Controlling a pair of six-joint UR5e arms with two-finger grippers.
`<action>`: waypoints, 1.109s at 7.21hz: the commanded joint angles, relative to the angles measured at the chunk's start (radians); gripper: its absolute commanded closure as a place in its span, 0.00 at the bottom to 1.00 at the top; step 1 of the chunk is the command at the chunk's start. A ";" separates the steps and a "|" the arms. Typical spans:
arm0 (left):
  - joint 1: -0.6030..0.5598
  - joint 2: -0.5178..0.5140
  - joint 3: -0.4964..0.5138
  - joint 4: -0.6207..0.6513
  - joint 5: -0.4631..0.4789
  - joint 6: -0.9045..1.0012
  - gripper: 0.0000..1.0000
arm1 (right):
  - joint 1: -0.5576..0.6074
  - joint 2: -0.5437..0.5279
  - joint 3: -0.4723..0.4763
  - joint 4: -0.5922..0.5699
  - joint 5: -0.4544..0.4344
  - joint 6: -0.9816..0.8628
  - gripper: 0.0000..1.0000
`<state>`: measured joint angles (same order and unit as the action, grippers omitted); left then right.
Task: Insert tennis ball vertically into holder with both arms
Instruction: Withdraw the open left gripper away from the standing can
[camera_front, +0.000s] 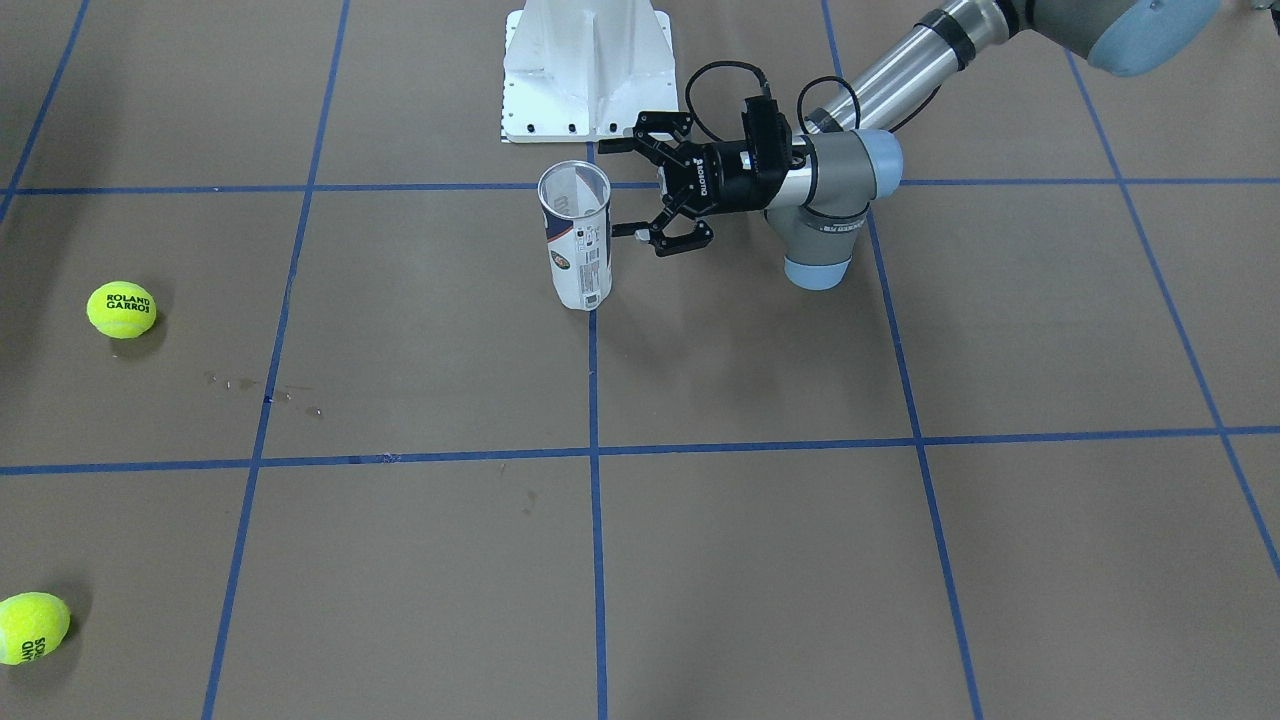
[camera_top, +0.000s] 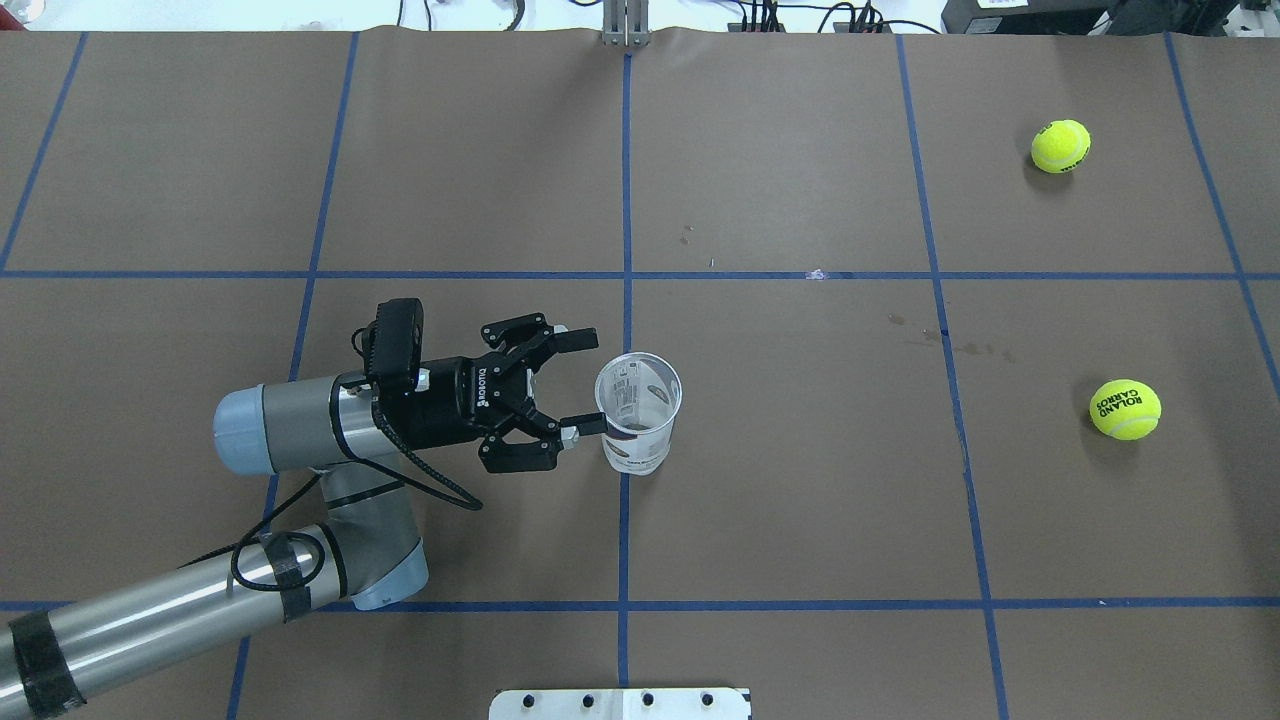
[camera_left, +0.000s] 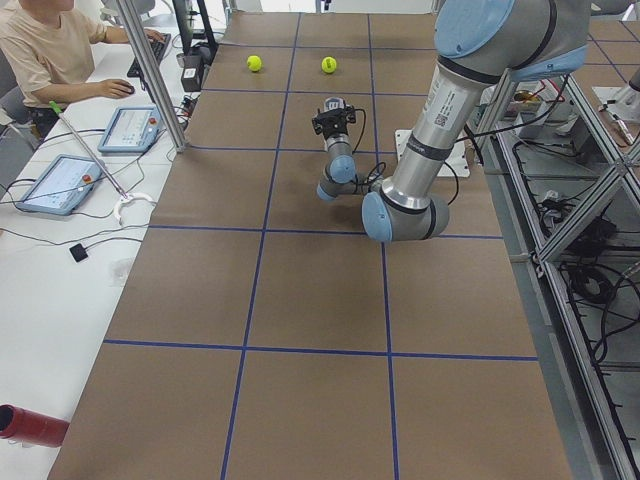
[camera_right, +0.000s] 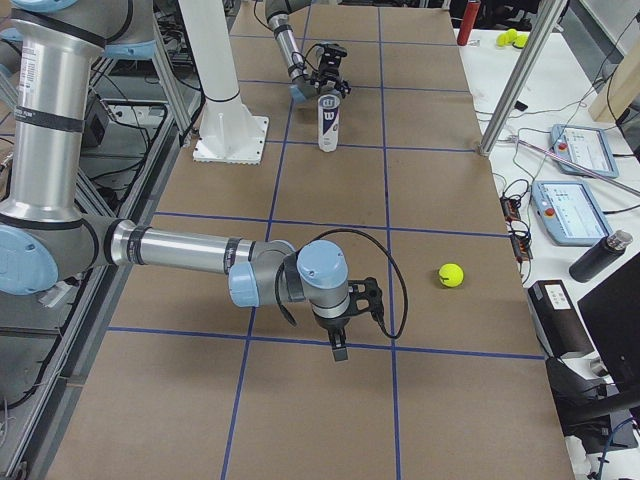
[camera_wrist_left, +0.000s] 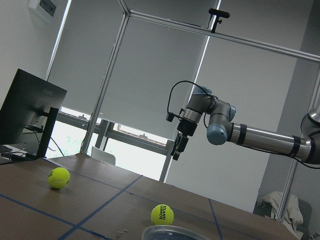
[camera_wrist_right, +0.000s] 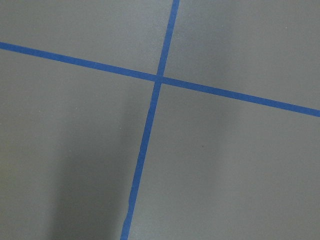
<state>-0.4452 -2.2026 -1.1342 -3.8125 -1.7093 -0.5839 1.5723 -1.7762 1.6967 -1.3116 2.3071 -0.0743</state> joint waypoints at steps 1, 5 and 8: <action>-0.050 0.010 -0.018 0.005 -0.016 0.083 0.01 | 0.000 0.000 0.000 0.000 0.000 0.001 0.00; -0.170 0.075 -0.085 0.141 -0.319 0.115 0.01 | 0.000 0.000 -0.002 0.000 0.000 0.001 0.00; -0.172 0.121 -0.199 0.359 -0.472 0.122 0.03 | 0.000 -0.003 -0.002 0.000 0.000 0.001 0.00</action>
<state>-0.6222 -2.0888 -1.3100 -3.5215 -2.1455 -0.4655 1.5723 -1.7787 1.6950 -1.3116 2.3071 -0.0747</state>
